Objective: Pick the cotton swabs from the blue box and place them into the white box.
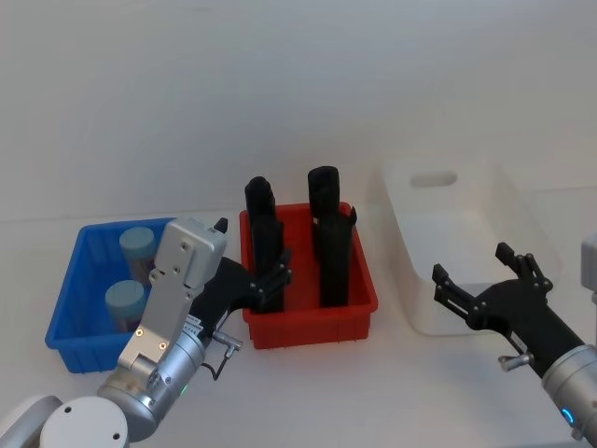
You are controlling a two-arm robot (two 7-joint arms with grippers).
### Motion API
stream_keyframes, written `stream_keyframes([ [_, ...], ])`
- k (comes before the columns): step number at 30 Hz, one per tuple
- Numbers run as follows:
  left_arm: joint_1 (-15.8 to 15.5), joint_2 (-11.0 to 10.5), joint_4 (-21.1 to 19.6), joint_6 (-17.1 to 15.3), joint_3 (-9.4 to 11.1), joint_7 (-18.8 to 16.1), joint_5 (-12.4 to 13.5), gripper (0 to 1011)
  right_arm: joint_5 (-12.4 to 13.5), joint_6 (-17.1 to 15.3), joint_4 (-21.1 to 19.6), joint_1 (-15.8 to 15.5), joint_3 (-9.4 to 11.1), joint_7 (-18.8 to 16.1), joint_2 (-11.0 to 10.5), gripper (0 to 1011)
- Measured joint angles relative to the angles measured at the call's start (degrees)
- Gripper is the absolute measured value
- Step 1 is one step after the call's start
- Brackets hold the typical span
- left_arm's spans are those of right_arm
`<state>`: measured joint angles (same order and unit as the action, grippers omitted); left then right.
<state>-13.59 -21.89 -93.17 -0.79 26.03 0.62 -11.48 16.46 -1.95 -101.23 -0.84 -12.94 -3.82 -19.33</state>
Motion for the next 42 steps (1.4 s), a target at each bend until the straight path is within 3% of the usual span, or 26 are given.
stream_keyframes([
  [20,-0.55,0.03,0.75,-0.64,-0.61,0.21,-0.49,1004,0.00,0.00,0.00,0.00,0.00,0.00,0.00,1001],
  [42,-4.04,-0.67,7.12,-7.74,-5.21,0.17,-5.79,1004,0.00,0.00,0.00,0.00,0.00,0.00,0.00,1002],
])
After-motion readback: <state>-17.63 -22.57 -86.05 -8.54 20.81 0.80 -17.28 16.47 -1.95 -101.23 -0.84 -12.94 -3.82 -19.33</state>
